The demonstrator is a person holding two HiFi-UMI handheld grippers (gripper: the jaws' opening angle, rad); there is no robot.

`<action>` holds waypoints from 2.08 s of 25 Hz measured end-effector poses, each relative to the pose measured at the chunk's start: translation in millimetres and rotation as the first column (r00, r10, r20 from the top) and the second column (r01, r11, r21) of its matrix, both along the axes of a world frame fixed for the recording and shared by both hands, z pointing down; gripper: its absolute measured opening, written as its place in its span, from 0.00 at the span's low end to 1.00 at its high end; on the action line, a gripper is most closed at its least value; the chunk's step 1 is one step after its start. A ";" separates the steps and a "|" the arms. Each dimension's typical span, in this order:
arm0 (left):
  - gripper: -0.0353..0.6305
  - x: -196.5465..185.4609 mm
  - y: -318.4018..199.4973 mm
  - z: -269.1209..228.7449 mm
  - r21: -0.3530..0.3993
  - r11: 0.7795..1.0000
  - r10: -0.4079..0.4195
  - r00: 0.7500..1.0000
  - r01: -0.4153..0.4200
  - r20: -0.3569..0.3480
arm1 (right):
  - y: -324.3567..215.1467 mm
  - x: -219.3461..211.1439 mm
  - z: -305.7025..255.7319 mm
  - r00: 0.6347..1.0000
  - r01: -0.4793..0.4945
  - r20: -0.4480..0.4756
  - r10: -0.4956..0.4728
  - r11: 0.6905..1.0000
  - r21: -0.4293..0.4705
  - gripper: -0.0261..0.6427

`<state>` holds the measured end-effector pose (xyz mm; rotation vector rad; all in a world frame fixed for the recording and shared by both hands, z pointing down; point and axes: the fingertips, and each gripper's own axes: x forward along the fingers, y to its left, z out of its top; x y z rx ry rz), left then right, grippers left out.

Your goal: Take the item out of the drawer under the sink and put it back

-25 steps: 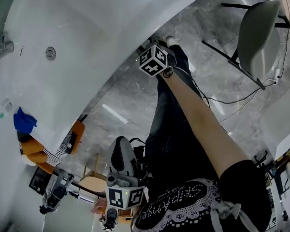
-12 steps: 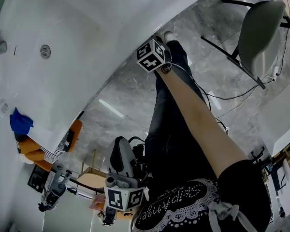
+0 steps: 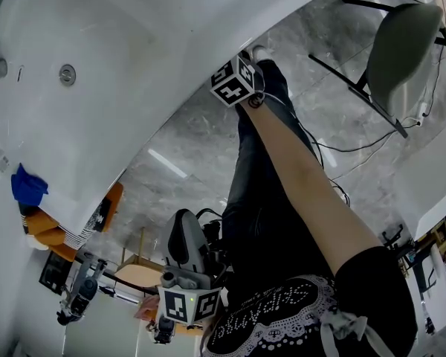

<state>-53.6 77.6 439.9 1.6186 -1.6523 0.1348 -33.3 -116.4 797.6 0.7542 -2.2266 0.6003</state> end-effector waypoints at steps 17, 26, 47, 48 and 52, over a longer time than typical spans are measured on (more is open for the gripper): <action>0.06 3.3 1.9 -6.2 0.029 1.000 0.012 1.000 -0.011 -0.013 | 12.5 9.4 -1.1 0.999 0.030 -0.024 -0.030 1.000 -0.001 0.26; 0.06 14.1 -2.8 -10.5 0.056 0.997 0.053 0.998 -0.052 -0.024 | 43.9 36.8 0.3 0.998 0.038 -0.043 -0.038 0.999 -0.020 0.26; 0.06 40.9 -3.4 -13.8 0.077 0.995 0.066 0.997 -0.064 -0.029 | 82.5 69.4 0.9 0.999 0.031 -0.026 -0.032 0.998 -0.046 0.25; 0.06 41.7 -2.2 -13.4 0.075 0.995 0.070 0.997 -0.068 -0.027 | 82.5 69.8 0.7 0.999 0.026 -0.023 -0.027 0.999 -0.045 0.25; 0.06 42.4 -2.0 -14.5 0.080 0.995 0.066 0.998 -0.064 -0.024 | 84.2 72.0 -0.6 0.999 0.028 -0.017 -0.029 0.999 -0.040 0.25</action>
